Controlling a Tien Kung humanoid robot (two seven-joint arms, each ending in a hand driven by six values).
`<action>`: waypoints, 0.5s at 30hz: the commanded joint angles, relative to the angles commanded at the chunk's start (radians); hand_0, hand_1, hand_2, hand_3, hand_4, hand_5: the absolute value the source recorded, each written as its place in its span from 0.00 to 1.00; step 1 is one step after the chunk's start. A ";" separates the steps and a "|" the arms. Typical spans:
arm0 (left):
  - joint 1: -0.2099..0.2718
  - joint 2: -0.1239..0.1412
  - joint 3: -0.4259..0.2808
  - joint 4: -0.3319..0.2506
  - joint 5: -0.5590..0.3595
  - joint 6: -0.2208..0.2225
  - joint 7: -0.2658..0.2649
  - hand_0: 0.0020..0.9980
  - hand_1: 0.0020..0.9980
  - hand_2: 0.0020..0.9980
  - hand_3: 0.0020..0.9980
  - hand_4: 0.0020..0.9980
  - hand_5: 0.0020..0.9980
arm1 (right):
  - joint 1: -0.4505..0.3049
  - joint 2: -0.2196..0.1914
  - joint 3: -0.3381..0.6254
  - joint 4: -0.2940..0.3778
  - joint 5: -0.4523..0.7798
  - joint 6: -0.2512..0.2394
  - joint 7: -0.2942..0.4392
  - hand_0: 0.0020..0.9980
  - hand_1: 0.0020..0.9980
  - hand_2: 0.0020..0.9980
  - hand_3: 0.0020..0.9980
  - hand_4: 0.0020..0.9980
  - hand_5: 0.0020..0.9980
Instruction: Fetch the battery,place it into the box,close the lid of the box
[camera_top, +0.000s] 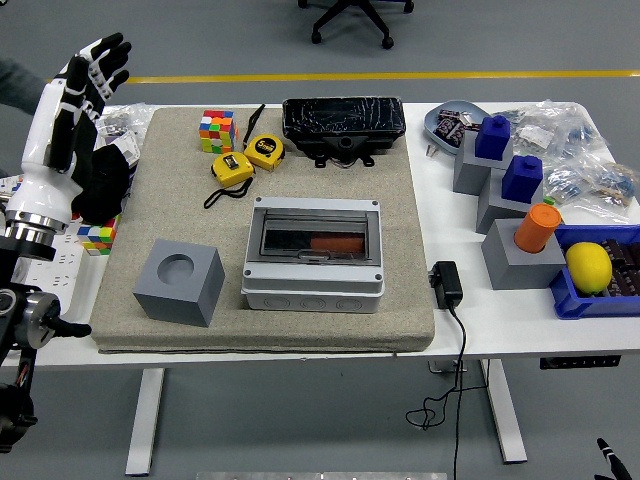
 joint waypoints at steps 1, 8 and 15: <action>0.010 0.001 -0.009 0.015 -0.039 -0.016 0.009 0.90 0.94 0.86 0.83 1.00 1.00 | 0.001 0.000 -0.001 0.000 0.002 0.000 0.000 0.87 0.80 0.76 0.79 1.00 1.00; 0.040 -0.004 -0.046 0.081 -0.172 -0.049 0.033 0.83 0.84 0.80 0.79 1.00 1.00 | 0.005 -0.001 -0.012 0.000 0.002 0.000 -0.001 0.87 0.80 0.77 0.79 1.00 1.00; 0.061 -0.042 -0.084 0.037 0.094 0.025 0.068 0.78 0.79 0.76 0.76 1.00 1.00 | 0.003 -0.005 -0.023 0.000 -0.002 0.000 -0.002 0.87 0.80 0.76 0.79 1.00 1.00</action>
